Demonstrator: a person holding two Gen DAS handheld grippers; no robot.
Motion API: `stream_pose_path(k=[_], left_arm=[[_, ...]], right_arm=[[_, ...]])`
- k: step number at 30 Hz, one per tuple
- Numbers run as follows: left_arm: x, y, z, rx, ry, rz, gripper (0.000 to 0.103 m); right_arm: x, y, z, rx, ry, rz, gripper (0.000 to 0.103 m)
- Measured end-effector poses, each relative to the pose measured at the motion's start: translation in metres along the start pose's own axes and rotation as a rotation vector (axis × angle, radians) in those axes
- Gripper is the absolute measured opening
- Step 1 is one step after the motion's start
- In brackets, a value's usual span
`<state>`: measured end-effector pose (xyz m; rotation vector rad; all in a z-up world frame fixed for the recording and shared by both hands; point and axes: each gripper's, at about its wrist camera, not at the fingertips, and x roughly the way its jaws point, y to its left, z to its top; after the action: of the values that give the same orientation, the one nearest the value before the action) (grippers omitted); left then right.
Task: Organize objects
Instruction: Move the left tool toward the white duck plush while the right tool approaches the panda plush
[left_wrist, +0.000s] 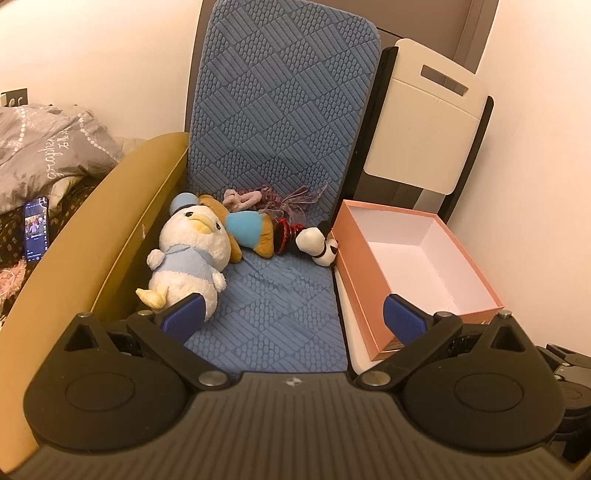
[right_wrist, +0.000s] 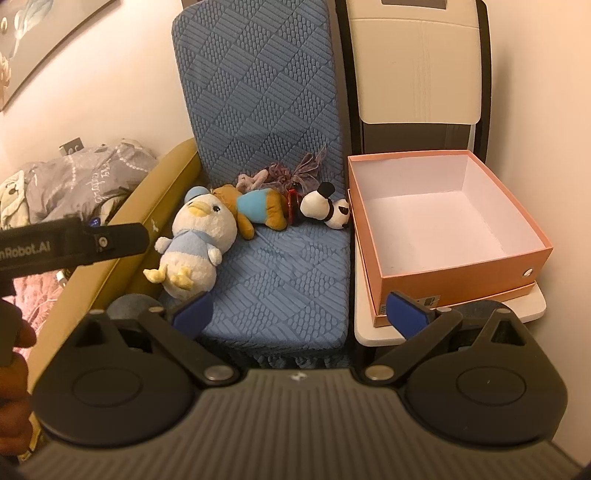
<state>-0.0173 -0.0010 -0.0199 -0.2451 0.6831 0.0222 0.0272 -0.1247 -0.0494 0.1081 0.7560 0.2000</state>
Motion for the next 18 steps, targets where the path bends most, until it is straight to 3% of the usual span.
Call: stream_pose_path(k=[18], left_arm=[[0.045,0.010,0.020,-0.038,0.043,0.021,0.103]], right_arm=[[0.036,-0.012,0.017,-0.002,0.039,-0.021,0.102]])
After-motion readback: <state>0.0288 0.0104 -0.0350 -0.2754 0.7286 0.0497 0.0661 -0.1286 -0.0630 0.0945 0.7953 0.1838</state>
